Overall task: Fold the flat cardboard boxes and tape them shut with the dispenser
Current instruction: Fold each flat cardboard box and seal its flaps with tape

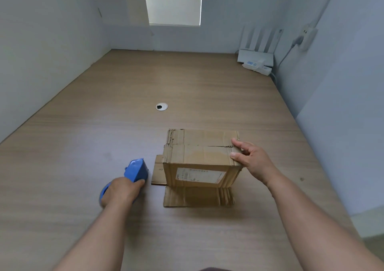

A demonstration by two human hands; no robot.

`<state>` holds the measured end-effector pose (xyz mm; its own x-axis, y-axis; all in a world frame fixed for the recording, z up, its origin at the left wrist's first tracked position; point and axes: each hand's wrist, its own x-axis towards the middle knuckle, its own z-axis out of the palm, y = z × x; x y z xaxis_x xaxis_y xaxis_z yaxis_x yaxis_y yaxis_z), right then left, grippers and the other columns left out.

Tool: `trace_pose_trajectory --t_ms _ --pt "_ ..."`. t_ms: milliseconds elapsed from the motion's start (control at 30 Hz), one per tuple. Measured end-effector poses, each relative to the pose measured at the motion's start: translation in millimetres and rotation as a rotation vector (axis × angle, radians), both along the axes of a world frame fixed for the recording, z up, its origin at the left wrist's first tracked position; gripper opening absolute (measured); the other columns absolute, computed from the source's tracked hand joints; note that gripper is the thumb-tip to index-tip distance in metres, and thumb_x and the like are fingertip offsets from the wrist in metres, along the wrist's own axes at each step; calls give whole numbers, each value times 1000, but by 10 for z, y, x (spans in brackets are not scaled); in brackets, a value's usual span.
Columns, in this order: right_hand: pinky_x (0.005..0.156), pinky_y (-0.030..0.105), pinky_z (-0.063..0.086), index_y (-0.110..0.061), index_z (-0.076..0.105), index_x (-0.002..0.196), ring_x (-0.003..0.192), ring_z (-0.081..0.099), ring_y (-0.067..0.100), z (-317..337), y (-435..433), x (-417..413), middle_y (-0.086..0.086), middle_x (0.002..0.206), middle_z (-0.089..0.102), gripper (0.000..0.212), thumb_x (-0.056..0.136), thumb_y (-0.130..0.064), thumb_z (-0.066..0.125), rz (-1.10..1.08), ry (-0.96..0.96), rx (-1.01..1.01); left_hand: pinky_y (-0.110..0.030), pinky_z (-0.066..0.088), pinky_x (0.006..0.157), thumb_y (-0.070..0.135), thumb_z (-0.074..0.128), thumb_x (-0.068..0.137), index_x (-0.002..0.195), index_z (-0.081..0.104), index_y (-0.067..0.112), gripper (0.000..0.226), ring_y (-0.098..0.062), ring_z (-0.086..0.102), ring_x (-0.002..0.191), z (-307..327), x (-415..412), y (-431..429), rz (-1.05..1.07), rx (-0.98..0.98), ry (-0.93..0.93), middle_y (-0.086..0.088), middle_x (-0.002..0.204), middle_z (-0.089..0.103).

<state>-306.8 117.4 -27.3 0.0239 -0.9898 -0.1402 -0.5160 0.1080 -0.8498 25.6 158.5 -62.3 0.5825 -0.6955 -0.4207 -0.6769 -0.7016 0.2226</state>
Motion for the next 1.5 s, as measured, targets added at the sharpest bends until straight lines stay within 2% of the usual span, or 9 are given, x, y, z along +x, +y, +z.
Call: trace_pose_trajectory --t_ms 200,433,700,867,967,1067,1167,1333,1500 --pt "102 27 40 -22 51 136 112 50 14 17 19 2 -9 121 51 51 88 -19 66 6 19 9 -32 43 63 44 61 88 96 55 6 39 -26 56 74 49 129 -1 10 -49 153 -8 78 56" --pt "105 29 38 -23 51 136 117 50 15 -12 6 0 -4 127 52 51 88 -21 67 3 24 6 -32 43 61 41 66 85 88 57 21 23 -21 56 76 1233 -164 -310 -313 -490 252 -3 82 59" --pt "104 29 40 -27 50 137 115 49 14 12 45 18 -3 132 50 54 87 -25 68 -9 10 2 -20 44 58 51 65 80 99 58 27 31 -10 59 73 1295 -803 -478 -939 -172 85 7 84 62" --pt "110 35 32 -32 48 138 132 38 19 133 30 37 1 147 35 57 85 -35 68 -17 131 49 -21 48 60 51 66 80 106 58 29 35 -8 60 76 1228 -769 -551 -956 -172 90 8 88 63" --pt "111 35 32 -27 43 142 135 32 16 301 41 99 1 149 31 59 87 -30 65 -83 261 -83 -19 44 60 53 64 81 107 58 27 38 -8 57 74 1199 -785 -564 -1022 -183 2 8 88 62" --pt "89 31 52 -17 41 142 94 56 8 443 77 266 -2 133 47 56 89 -7 55 -184 -95 -187 -19 44 61 54 64 81 106 57 26 38 -7 56 73 1183 -783 -585 -1040 -193 -2 8 86 61" --pt "58 25 52 -17 45 137 68 59 10 457 106 400 -4 125 55 51 89 -3 57 -139 -402 -47 -17 43 60 53 65 80 107 57 27 38 -7 56 71 1181 -763 -596 -1055 -184 30 10 84 60" --pt "50 24 46 -6 67 93 59 57 10 376 142 464 3 76 64 7 88 -6 63 -183 -479 -59 -21 50 63 66 61 63 105 60 27 57 -9 61 75 1190 -724 -635 -1068 -153 163 8 86 65" --pt "48 21 46 -9 66 82 54 55 5 368 193 471 -4 61 59 8 89 -9 62 -254 -457 -134 -18 49 62 77 51 46 91 59 37 61 -6 63 75 1238 -692 -715 -1064 -139 356 12 84 66"
